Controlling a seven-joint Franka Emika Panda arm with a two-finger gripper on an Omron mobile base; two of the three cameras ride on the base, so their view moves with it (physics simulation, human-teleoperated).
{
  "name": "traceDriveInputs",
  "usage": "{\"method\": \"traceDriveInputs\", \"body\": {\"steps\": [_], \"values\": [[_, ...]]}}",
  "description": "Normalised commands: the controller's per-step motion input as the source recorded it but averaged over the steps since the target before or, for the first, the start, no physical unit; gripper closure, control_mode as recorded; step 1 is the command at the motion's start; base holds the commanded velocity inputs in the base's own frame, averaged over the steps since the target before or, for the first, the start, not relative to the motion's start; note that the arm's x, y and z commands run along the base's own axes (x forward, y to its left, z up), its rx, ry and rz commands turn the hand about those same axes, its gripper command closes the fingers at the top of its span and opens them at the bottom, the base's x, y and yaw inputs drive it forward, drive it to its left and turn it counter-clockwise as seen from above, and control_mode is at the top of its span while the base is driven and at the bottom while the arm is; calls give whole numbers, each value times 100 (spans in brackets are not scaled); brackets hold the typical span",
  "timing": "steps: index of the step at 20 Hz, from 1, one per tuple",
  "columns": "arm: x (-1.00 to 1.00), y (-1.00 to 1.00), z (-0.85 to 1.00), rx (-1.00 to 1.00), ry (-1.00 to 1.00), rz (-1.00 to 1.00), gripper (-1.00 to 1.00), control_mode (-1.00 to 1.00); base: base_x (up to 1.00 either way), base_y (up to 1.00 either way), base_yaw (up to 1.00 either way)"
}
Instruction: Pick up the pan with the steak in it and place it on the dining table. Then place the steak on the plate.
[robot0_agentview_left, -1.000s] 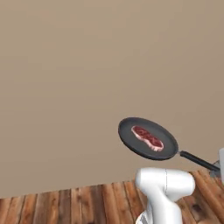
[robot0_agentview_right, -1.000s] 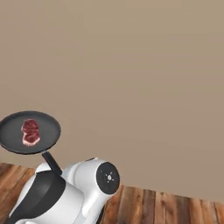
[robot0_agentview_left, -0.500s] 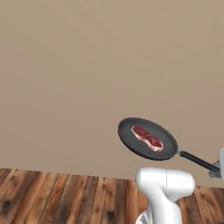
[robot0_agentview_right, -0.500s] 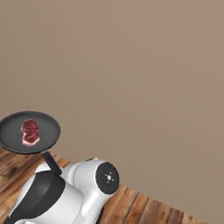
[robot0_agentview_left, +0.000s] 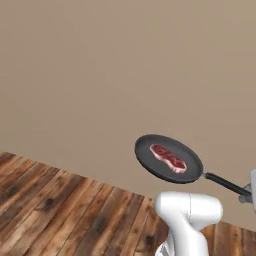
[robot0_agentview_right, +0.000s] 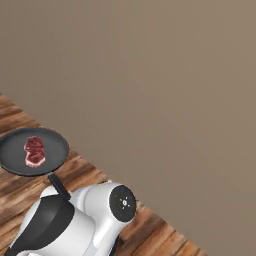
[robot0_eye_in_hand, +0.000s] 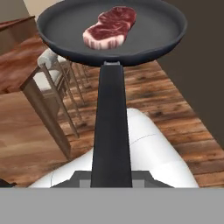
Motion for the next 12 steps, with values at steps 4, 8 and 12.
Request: {"method": "traceDriveInputs", "body": {"steps": [4,8,12], "values": [[0,0,0,0,0,0,100,100,-4,0,49],[0,0,0,0,0,0,100,100,-4,0,49],[0,0,0,0,0,0,100,100,-4,0,48]]}}
